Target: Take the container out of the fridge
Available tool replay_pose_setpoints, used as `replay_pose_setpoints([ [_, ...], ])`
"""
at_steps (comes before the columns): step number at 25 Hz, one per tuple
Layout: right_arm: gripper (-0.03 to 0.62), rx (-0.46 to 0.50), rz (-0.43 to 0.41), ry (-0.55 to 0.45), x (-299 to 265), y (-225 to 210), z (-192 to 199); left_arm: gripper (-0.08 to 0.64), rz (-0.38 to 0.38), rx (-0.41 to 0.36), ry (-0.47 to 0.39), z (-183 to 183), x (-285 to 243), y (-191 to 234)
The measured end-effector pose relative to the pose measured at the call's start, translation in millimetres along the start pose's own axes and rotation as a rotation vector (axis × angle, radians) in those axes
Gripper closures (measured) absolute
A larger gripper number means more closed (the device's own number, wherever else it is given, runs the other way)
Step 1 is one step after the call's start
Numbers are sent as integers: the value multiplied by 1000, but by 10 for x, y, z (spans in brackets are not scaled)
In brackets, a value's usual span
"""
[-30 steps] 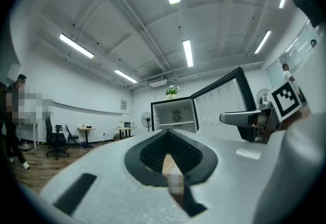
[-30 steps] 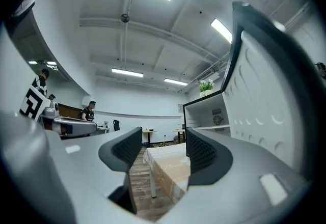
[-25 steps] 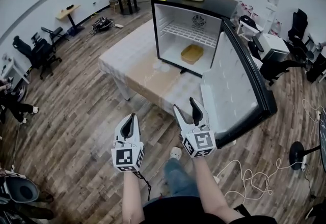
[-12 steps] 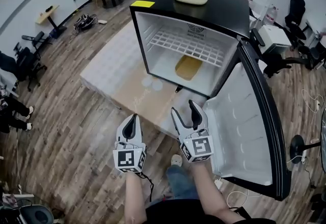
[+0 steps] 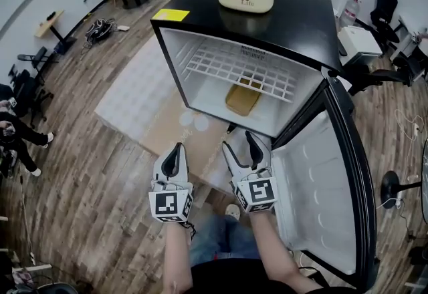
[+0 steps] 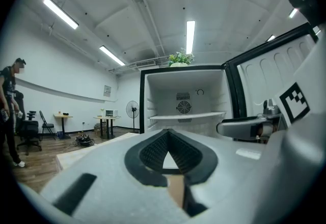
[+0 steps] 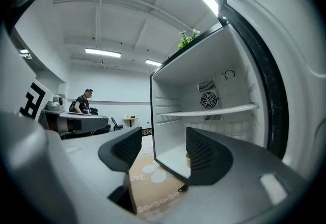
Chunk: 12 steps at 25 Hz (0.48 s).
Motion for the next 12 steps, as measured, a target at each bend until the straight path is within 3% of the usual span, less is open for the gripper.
replay_pose_setpoints([
  [12, 328, 95, 33, 134, -506, -162, 89, 555, 125, 8, 10, -161, -674, 47],
])
Point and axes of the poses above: the fingertips, and each gripper's own axes: x backward along the fingers, y to its left, z out of its underside, the point moved 3 cm from there along x, backward along the fingers, and after that the axes turned 7 degrees about x, right-handed, at the moved point
